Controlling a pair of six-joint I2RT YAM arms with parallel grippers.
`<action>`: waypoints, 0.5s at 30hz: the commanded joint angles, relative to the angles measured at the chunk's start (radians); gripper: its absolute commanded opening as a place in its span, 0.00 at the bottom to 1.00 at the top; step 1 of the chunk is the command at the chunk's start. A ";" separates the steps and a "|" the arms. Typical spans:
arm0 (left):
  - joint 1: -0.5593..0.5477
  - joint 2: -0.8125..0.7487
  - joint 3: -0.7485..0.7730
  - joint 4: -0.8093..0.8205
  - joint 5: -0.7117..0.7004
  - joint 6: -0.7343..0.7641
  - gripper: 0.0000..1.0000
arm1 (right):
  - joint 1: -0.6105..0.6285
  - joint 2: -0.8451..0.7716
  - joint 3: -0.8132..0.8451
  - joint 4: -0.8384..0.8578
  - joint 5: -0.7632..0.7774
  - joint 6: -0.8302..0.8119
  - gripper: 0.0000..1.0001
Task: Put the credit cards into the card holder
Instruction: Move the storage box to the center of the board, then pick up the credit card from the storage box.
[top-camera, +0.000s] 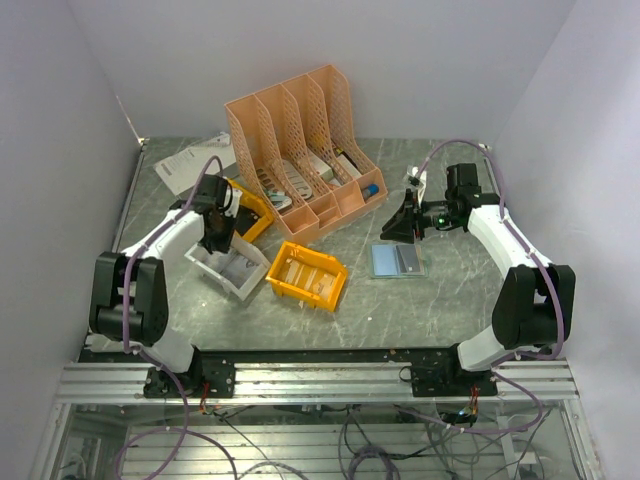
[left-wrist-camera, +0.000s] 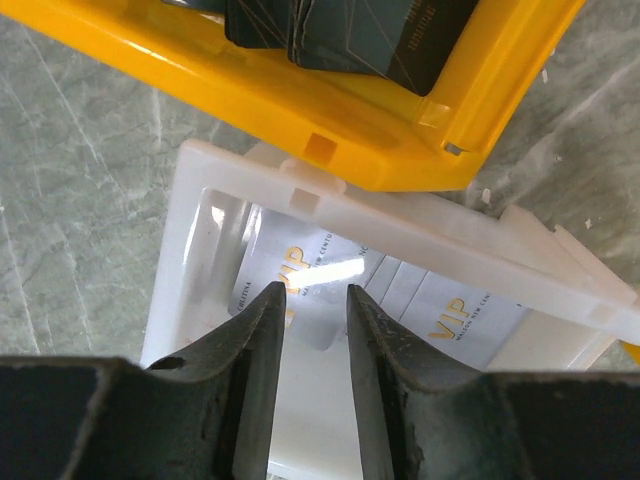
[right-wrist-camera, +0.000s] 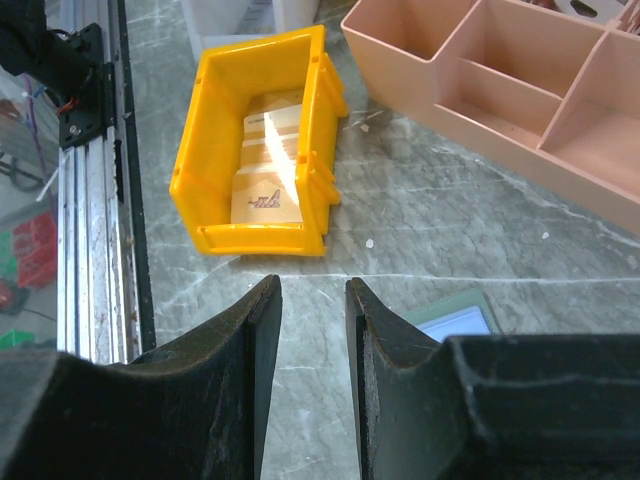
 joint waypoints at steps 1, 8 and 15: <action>-0.019 0.009 -0.010 0.042 0.010 0.061 0.43 | -0.007 0.012 0.024 -0.016 -0.021 -0.019 0.32; -0.043 0.053 0.000 0.029 -0.009 0.084 0.47 | -0.007 0.038 0.048 -0.071 -0.027 -0.061 0.33; -0.085 0.114 0.005 0.023 -0.052 0.098 0.52 | -0.008 0.034 0.049 -0.068 -0.025 -0.054 0.33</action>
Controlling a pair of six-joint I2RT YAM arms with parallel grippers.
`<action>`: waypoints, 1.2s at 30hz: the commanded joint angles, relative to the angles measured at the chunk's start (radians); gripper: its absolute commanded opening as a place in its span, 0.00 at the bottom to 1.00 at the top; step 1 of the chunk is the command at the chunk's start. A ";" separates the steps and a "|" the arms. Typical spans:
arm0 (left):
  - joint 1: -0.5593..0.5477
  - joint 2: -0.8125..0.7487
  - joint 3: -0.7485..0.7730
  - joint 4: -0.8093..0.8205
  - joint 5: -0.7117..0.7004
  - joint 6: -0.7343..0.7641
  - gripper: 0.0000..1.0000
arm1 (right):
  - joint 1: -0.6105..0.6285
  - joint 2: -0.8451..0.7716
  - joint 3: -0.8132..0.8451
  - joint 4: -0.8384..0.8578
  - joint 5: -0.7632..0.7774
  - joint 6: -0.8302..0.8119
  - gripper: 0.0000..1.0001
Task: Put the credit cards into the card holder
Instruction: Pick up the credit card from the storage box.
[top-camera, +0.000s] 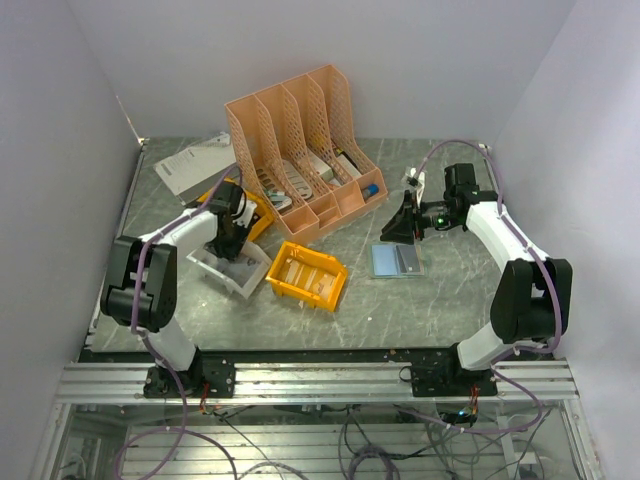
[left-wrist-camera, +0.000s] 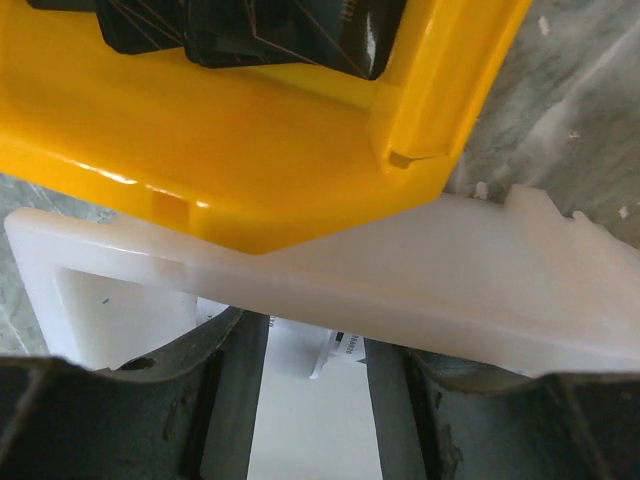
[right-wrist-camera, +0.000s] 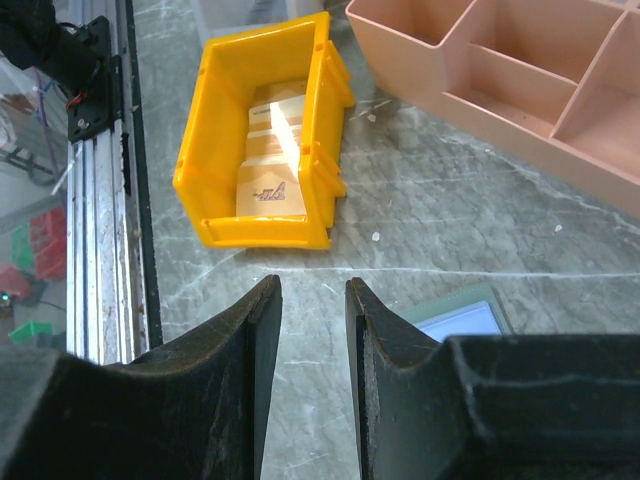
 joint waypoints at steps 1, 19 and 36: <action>-0.023 0.006 0.008 0.020 -0.034 0.019 0.53 | -0.006 -0.003 0.024 -0.009 -0.021 -0.013 0.33; -0.034 -0.095 -0.024 0.064 -0.249 -0.024 0.46 | -0.006 -0.006 0.024 -0.014 -0.029 -0.021 0.33; 0.009 -0.079 -0.003 0.042 -0.288 -0.088 0.25 | -0.006 -0.007 0.023 -0.014 -0.024 -0.021 0.33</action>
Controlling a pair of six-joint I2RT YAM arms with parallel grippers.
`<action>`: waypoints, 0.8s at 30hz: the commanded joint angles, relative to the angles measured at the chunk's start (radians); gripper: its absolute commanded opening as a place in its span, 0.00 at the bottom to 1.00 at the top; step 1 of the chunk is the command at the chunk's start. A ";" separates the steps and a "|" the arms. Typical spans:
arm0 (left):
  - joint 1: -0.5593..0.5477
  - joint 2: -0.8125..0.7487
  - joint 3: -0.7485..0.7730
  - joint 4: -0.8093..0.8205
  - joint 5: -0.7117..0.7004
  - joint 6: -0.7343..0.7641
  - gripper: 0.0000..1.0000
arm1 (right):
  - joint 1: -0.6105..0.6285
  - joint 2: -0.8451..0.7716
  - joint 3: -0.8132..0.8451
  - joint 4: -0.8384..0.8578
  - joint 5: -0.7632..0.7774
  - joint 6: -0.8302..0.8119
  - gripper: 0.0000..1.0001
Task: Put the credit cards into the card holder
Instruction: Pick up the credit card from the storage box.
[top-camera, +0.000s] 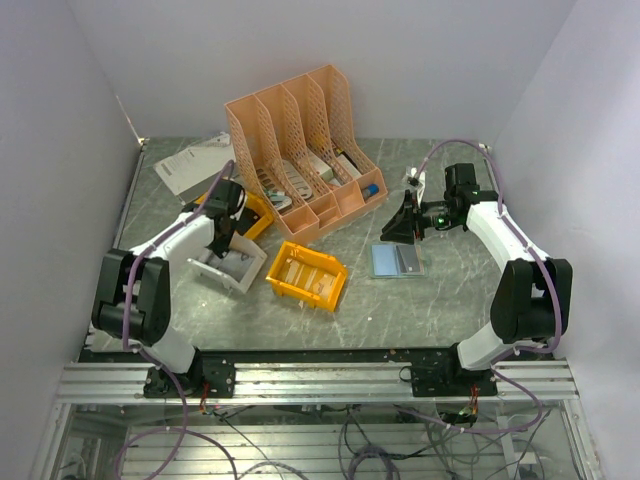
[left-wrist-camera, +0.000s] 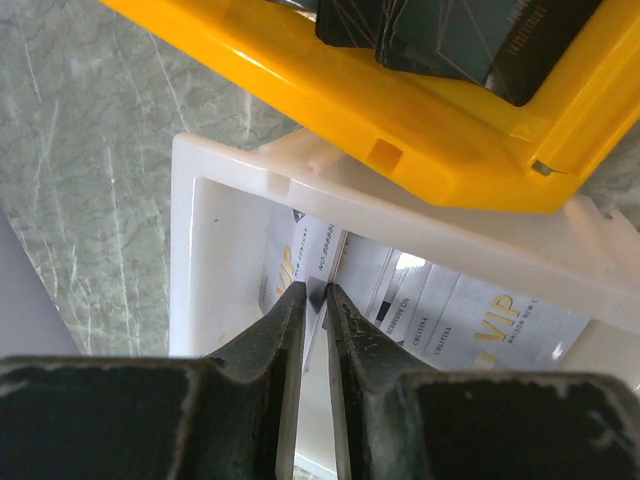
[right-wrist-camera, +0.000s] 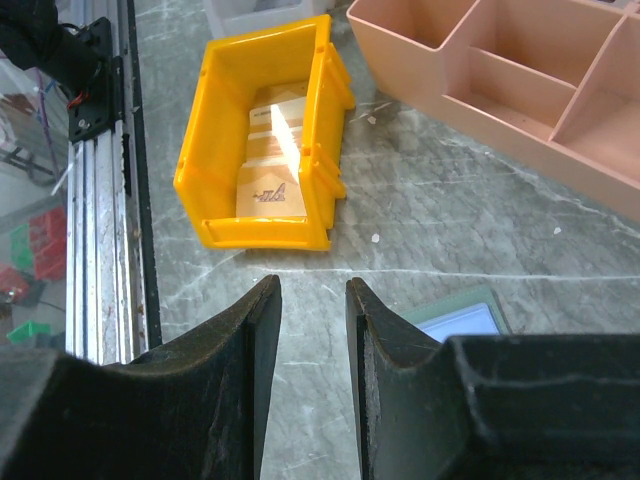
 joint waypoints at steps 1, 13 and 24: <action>0.039 0.014 0.020 0.006 -0.025 -0.029 0.25 | -0.004 -0.007 0.022 -0.012 -0.017 -0.014 0.33; 0.122 0.032 0.051 -0.007 -0.020 -0.035 0.19 | -0.004 -0.005 0.023 -0.012 -0.018 -0.014 0.33; 0.137 0.003 0.078 0.008 -0.159 -0.031 0.20 | -0.004 -0.004 0.024 -0.019 -0.021 -0.017 0.33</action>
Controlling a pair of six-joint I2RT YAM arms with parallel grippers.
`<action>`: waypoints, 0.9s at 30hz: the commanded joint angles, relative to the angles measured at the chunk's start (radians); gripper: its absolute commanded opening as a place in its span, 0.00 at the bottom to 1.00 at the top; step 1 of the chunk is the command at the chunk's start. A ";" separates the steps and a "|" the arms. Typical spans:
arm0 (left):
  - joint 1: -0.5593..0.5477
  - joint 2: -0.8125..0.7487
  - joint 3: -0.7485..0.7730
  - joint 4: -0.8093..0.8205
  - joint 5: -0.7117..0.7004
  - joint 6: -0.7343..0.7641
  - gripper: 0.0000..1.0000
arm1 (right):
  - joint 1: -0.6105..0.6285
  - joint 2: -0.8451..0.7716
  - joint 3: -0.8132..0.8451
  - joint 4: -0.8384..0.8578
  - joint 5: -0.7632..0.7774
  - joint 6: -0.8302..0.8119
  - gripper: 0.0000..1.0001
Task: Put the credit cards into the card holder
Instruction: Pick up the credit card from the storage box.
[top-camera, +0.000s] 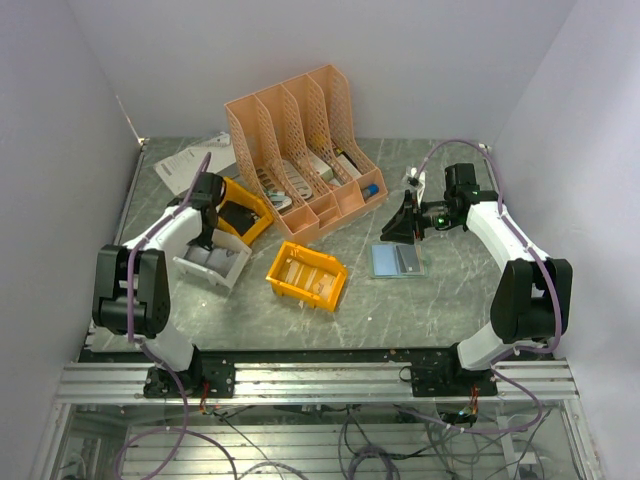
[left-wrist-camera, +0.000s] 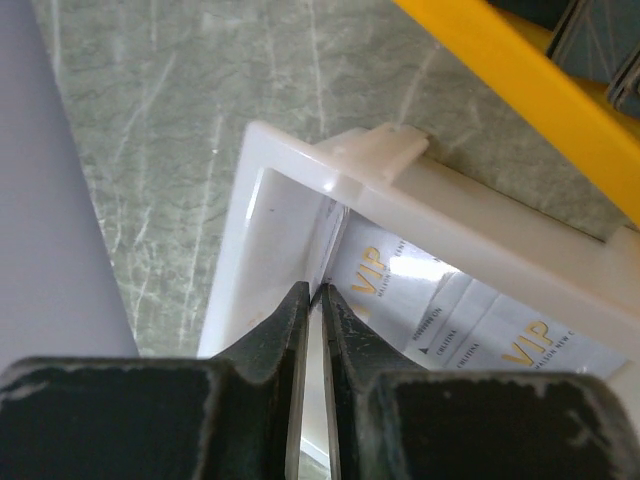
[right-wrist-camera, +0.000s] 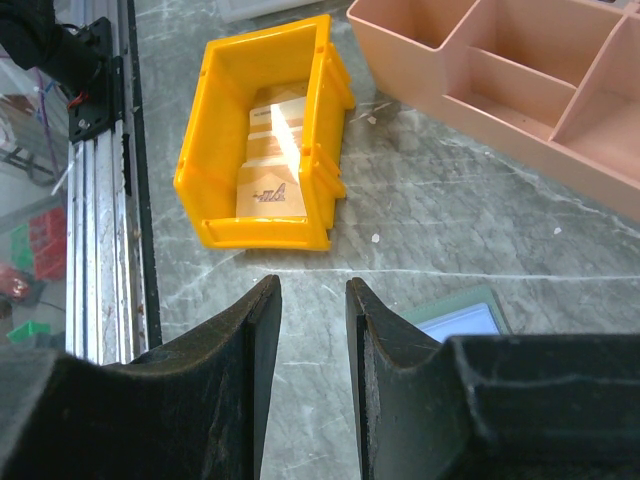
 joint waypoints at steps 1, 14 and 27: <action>0.016 -0.034 0.042 0.018 -0.063 0.001 0.20 | -0.004 -0.003 0.023 -0.019 -0.021 -0.018 0.33; 0.033 0.064 0.062 0.008 -0.001 0.004 0.26 | -0.004 -0.004 0.027 -0.024 -0.022 -0.022 0.33; 0.048 0.161 0.097 -0.011 0.076 0.011 0.27 | -0.004 -0.003 0.030 -0.030 -0.024 -0.026 0.33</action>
